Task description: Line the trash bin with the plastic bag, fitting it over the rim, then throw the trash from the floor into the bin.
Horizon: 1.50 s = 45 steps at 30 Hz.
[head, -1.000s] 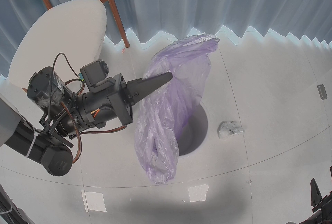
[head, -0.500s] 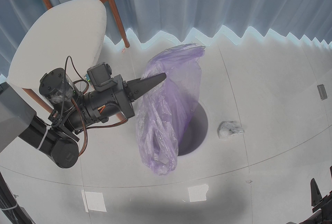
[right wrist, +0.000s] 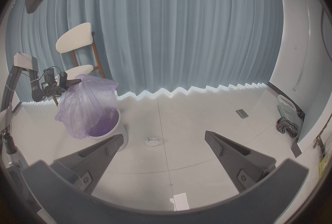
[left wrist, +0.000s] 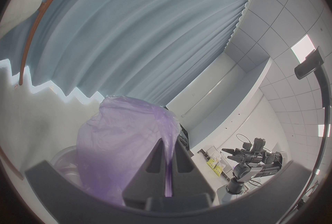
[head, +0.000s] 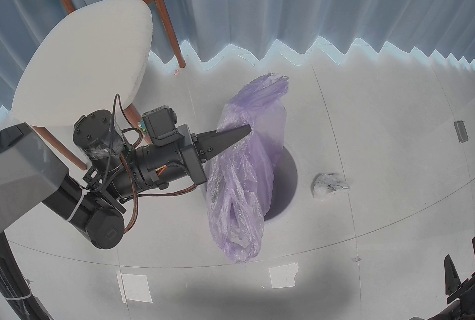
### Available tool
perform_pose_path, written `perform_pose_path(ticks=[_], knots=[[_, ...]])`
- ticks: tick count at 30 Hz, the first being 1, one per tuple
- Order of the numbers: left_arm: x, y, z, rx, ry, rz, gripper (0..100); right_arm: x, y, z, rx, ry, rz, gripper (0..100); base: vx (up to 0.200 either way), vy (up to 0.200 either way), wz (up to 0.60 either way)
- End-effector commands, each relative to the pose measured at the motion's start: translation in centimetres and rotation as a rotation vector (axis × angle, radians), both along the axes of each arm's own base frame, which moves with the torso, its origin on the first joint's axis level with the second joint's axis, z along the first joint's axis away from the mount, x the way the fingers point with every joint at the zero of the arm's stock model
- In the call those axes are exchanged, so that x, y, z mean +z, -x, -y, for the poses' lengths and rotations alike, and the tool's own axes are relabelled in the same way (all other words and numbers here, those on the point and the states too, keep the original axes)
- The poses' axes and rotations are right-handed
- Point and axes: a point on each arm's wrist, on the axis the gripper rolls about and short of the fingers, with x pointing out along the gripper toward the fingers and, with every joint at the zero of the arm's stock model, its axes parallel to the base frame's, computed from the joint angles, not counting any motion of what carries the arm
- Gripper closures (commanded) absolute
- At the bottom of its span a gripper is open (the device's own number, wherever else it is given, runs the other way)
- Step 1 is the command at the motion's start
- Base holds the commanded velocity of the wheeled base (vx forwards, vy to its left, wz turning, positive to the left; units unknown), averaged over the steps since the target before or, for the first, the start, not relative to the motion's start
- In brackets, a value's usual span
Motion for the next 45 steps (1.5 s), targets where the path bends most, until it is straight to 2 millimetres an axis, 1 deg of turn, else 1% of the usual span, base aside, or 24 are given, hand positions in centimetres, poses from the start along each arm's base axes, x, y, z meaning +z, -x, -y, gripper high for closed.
perform_pose_path(ticks=[1,5,9,14,20,22,28,38,45], knots=[[-0.4,-0.4,0.1,0.003,-0.003,-0.007,100,-0.5,0.0,0.0,0.001,0.0,-0.001,0,0.0,0.0,0.0],[-0.7,-0.6,0.4,0.0,-0.006,-0.011,100,-0.5,0.0,0.0,0.001,0.0,-0.001,0,0.0,0.0,0.0],[-1.5,-1.3,0.0,0.02,-0.017,-0.03,100,-0.5,0.0,0.0,0.001,0.002,-0.001,0,0.05,0.0,0.0],[-1.3,-1.5,-0.1,0.021,-0.012,-0.019,100,-0.5,0.0,0.0,0.001,0.0,-0.001,0,0.2,0.0,0.0],[-0.8,-1.0,0.2,0.008,-0.008,-0.001,100,-0.5,0.0,0.0,0.001,0.0,-0.001,0,0.2,0.0,0.0],[-0.7,-0.7,0.2,0.007,-0.012,0.005,100,-0.5,0.0,0.0,0.001,0.0,-0.001,0,0.0,0.0,0.0],[-2.4,-0.3,0.1,0.016,-0.059,-0.012,100,-0.5,0.0,0.0,-0.001,0.0,-0.001,0,0.0,0.0,0.0],[-2.1,-0.3,0.1,0.048,-0.047,-0.008,100,-0.5,0.0,0.0,0.001,0.0,-0.001,0,0.0,0.0,0.0],[-1.4,-1.0,0.3,0.112,-0.015,0.012,100,-0.5,0.0,0.0,0.001,0.0,-0.001,0,0.0,-0.2,0.0]])
